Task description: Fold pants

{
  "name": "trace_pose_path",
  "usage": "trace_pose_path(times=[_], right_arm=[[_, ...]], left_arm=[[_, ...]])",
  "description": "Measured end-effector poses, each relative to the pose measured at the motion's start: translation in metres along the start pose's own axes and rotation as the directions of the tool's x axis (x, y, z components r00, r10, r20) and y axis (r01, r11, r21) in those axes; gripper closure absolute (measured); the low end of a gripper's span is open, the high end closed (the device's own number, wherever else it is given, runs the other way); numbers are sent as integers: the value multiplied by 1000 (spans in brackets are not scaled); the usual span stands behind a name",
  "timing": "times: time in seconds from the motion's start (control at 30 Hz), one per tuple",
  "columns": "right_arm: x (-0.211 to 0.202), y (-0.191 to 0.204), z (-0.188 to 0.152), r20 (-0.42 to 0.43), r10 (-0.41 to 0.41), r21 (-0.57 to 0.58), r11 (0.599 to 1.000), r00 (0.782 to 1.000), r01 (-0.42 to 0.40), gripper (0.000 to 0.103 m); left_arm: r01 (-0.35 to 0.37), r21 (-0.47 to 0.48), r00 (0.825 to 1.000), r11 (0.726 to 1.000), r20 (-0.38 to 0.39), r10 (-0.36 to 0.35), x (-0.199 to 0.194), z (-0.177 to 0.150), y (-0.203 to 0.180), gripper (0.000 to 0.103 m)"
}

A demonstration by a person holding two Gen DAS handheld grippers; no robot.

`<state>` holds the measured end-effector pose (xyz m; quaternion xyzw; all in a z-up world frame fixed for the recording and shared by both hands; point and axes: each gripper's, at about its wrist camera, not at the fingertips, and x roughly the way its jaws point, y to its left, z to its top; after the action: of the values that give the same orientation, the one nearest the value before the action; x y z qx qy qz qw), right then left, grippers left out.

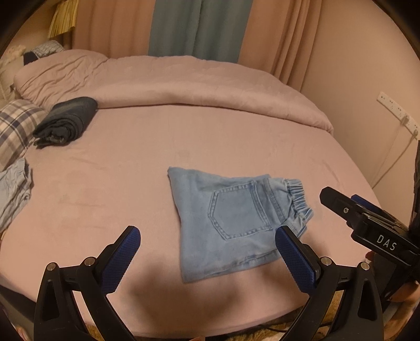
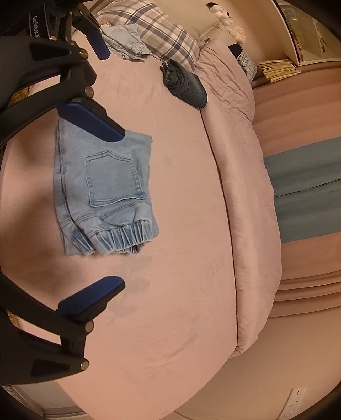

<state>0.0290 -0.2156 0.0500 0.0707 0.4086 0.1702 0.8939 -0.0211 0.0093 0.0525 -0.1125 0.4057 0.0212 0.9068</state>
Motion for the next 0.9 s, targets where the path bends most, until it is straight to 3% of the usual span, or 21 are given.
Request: trace_pose_path(times=[0.4, 0.9], right_arm=[[4, 5, -4, -22, -5, -23, 1000, 1000, 4, 0], [6, 6, -7, -29, -21, -27, 999, 999, 20, 0]], left_arm=[[2, -34, 999, 999, -44, -4, 7, -2, 4, 1], [13, -35, 999, 999, -46, -14, 6, -5, -1, 1]])
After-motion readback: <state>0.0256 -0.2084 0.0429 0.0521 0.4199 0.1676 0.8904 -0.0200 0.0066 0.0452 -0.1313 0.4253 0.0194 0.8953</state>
